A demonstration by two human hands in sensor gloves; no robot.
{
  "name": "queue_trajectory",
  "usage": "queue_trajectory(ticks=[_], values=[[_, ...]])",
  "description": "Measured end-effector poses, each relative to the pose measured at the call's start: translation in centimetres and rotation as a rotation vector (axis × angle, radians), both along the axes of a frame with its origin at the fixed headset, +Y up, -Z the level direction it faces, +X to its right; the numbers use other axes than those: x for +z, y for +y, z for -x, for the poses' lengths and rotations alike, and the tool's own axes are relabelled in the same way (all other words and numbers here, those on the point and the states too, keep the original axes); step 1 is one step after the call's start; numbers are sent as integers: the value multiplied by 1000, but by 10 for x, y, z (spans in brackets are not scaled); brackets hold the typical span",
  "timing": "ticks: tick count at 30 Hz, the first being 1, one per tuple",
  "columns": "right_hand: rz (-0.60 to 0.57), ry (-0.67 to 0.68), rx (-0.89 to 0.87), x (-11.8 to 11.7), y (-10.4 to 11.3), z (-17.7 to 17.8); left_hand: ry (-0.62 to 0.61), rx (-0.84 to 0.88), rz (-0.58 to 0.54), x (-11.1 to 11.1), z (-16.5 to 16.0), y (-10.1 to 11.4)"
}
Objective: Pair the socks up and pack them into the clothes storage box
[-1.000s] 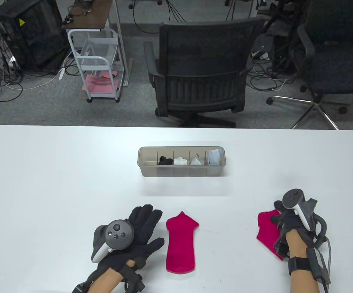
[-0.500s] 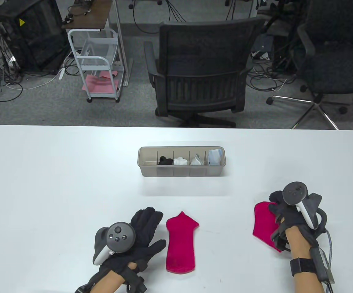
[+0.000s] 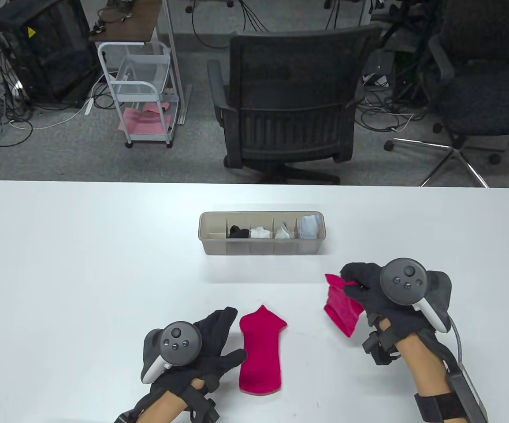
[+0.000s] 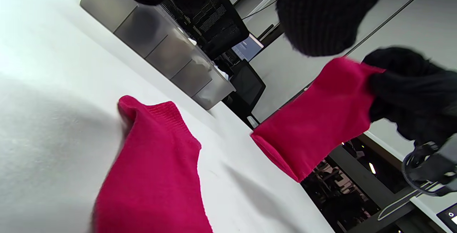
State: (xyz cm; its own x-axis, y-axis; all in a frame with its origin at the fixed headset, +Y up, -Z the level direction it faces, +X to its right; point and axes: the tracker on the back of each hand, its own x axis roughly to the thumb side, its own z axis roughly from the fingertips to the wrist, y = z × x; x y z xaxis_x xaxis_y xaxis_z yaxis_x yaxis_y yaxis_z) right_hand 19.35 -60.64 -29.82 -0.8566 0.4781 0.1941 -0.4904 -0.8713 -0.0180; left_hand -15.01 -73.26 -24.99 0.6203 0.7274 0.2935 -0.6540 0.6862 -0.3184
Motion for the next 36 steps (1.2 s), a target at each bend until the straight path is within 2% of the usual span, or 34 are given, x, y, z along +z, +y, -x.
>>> queue_trajectory(ticks=[3,5,9,12,14,18,22,26,30,36], values=[[-26,151,-29,14,8,24,-21,14,10,0,-7,2],[-17,261,-64,24,11,40,-44,73,61,0,-13,0],[-32,387,-77,41,14,64,-90,147,163,4,-21,-5],[-24,464,-109,49,13,79,-91,104,184,10,-27,-9],[-22,481,-110,52,11,86,-30,6,175,15,-26,-11],[-30,410,-49,44,1,93,7,-93,251,20,-22,-20],[8,284,26,24,-24,102,30,-132,360,17,-24,-39],[41,151,80,2,-52,109,37,-109,518,10,-25,-58],[53,36,150,-15,-74,116,61,-154,537,1,-28,-67],[139,-93,175,-36,-111,125,96,-211,578,-8,-28,-80]])
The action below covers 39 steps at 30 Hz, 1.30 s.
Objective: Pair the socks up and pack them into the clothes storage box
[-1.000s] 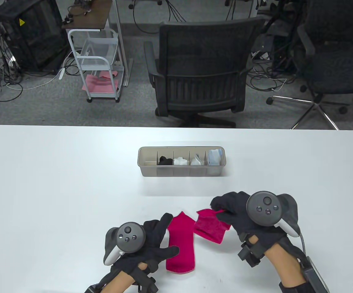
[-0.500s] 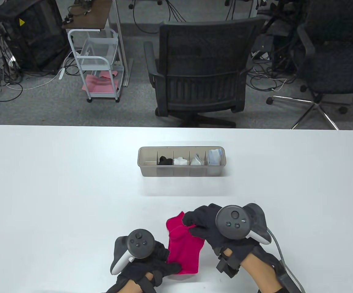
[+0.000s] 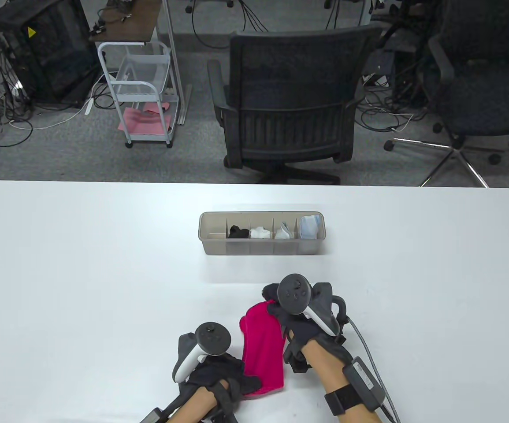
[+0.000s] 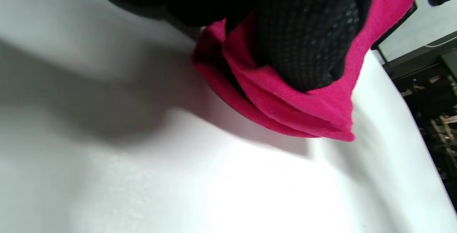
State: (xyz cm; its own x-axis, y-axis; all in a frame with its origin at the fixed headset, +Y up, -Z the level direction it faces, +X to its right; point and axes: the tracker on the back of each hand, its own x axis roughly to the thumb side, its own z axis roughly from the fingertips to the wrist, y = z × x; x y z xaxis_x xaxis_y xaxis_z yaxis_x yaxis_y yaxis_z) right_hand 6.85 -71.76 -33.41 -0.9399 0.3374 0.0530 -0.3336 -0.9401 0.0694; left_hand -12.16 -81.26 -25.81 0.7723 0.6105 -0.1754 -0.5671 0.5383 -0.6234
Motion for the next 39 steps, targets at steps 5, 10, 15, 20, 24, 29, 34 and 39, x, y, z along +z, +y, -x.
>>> queue_trajectory(ticks=[5,10,15,20,24,29,34,39], values=[[14,-114,-27,-12,-25,5,22,5,20,-3,-1,-1],[49,-161,28,-21,-47,16,14,2,41,-3,0,-2],[91,-190,89,-27,-63,26,2,-26,20,0,-2,-3],[90,-178,148,-30,-72,31,-16,-51,-10,4,-5,-1],[105,-184,132,-31,-72,29,-64,-62,8,12,-5,7],[106,-179,126,-31,-73,27,-120,-115,15,24,4,29],[87,-166,131,-29,-71,28,-99,-266,-67,26,27,50],[25,-138,76,-18,-45,18,-28,-216,-273,20,46,72]])
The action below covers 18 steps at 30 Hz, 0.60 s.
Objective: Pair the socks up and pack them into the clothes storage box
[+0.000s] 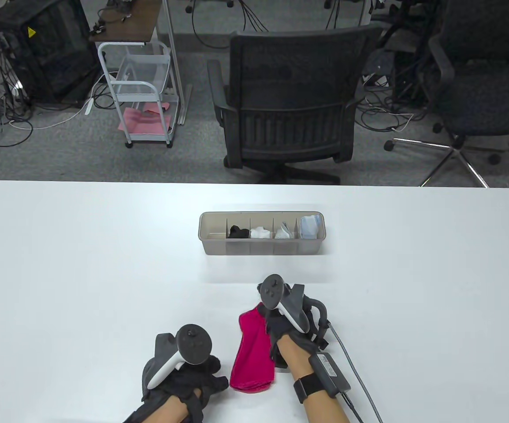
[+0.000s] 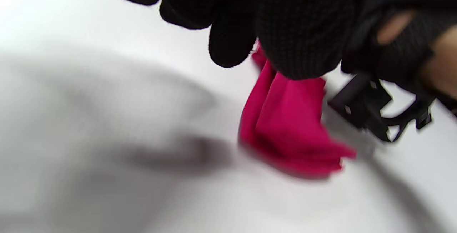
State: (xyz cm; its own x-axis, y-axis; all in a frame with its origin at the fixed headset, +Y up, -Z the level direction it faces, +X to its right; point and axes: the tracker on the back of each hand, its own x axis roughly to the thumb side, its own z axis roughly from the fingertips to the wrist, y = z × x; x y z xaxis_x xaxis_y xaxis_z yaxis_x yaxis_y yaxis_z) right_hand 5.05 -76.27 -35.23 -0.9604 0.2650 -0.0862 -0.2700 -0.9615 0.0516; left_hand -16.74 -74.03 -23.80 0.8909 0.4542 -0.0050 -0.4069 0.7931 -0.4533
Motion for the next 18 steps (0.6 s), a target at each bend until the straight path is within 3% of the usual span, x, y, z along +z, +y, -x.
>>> queue_trajectory(ticks=[3,7,11,14,18], values=[[-89,45,-18,18,30,-12,-71,83,-158,-2,0,8],[-152,223,-61,58,55,-30,-188,83,-192,3,-15,3],[-100,414,-29,96,46,-32,-275,-19,-169,8,-34,-9],[-77,504,64,122,27,-24,-320,-71,-161,9,-46,-19],[-51,581,149,139,10,-9,-361,-197,-122,10,-56,-37]])
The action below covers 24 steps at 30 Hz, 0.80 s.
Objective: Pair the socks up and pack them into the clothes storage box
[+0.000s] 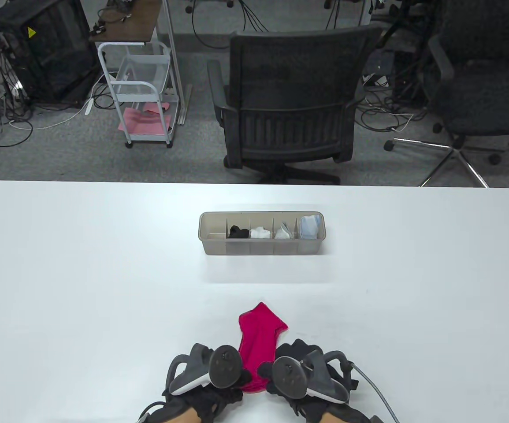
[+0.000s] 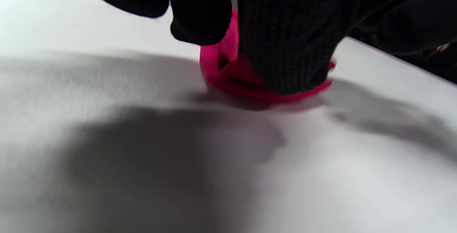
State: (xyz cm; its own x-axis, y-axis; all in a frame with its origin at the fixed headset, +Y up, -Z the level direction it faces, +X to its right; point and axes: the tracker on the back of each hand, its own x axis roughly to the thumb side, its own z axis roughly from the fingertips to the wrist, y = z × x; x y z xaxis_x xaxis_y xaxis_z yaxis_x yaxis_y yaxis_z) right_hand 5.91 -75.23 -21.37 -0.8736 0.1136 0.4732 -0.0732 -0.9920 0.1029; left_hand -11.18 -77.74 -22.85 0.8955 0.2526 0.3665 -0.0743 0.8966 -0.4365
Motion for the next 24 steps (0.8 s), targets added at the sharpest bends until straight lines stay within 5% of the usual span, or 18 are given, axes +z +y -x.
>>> queue_trajectory(ticks=[6,11,14,18,21,24], values=[[-126,67,161,11,-22,19,-18,-22,-45,1,-8,-10],[-232,30,144,8,-27,23,87,103,-43,-16,-7,-10],[-172,-52,101,-2,-28,20,204,163,61,-29,-2,-13],[109,-263,-57,-22,-34,6,338,177,137,-38,3,-16],[282,-378,-149,-33,-37,0,326,150,94,-34,3,-12],[301,-410,-128,-38,-37,-2,205,166,-36,-23,0,-1]])
